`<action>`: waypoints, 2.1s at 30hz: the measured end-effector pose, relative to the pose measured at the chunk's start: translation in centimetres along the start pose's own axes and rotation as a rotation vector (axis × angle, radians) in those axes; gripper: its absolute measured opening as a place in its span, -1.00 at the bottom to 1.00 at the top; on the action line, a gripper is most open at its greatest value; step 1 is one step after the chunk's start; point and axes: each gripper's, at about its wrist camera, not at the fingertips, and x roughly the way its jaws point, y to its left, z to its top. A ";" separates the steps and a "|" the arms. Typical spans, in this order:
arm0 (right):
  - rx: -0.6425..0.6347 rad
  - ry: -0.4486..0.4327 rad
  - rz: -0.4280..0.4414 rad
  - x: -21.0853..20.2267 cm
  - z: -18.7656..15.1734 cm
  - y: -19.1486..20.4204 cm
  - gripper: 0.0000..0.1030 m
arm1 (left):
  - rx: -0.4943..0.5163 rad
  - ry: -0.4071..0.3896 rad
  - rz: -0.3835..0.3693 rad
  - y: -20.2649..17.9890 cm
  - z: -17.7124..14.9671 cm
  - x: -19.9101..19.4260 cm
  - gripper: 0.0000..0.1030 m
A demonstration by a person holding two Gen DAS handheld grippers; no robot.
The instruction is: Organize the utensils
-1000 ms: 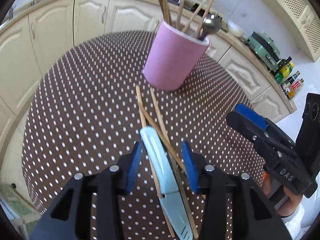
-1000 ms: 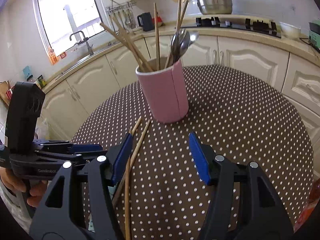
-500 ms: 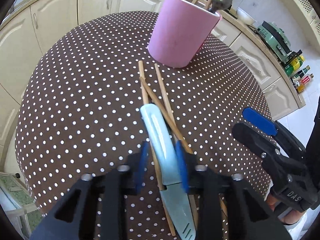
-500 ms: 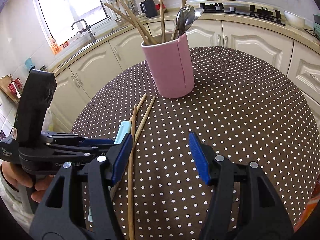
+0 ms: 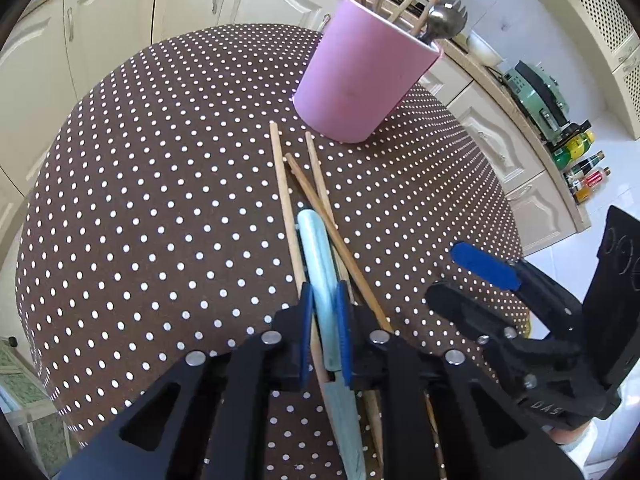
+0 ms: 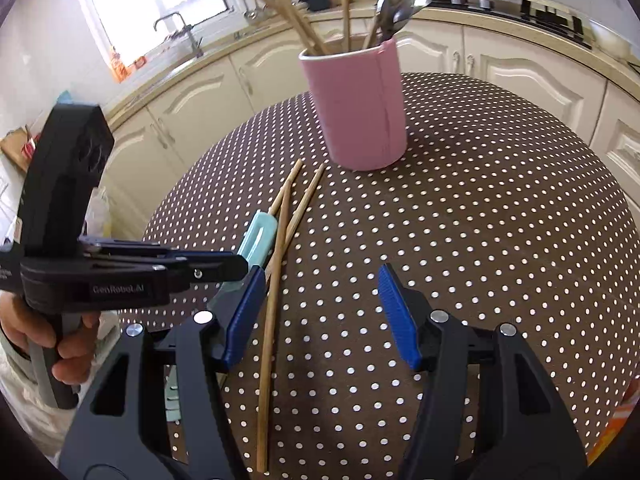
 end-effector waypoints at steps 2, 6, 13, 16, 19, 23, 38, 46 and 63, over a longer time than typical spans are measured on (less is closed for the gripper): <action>-0.022 0.024 0.002 0.4 0.0 0.5 0.13 | -0.006 -0.003 -0.029 0.4 -0.1 -0.5 -0.82; -0.067 0.072 -0.016 1.3 0.2 1.4 0.13 | -0.016 -0.015 -0.047 1.3 -0.1 -1.5 -0.82; -0.135 0.147 -0.055 2.8 0.7 2.8 0.12 | -0.023 -0.046 -0.038 3.0 -0.3 -3.5 -0.83; -0.154 0.170 -0.068 3.6 1.0 3.2 -0.03 | -0.026 -0.062 -0.010 3.9 -0.1 -4.4 -0.83; -0.176 0.196 -0.086 4.4 1.4 3.6 -0.17 | -0.043 -0.063 0.012 5.5 0.3 -5.1 -0.83; -0.209 0.249 -0.103 5.5 1.9 4.3 -0.34 | -0.053 -0.043 0.045 7.1 1.0 -5.5 -0.83; -0.289 0.363 -0.142 7.4 3.7 5.4 -0.57 | -0.041 0.046 0.140 8.0 3.6 -3.2 -0.75; -0.300 0.380 -0.142 8.1 3.3 4.5 -0.59 | 0.029 0.080 0.219 7.7 3.4 -3.5 -0.38; -0.286 0.416 -0.140 8.1 3.4 4.3 -0.58 | 0.194 0.104 0.324 2.5 2.8 -1.1 -0.38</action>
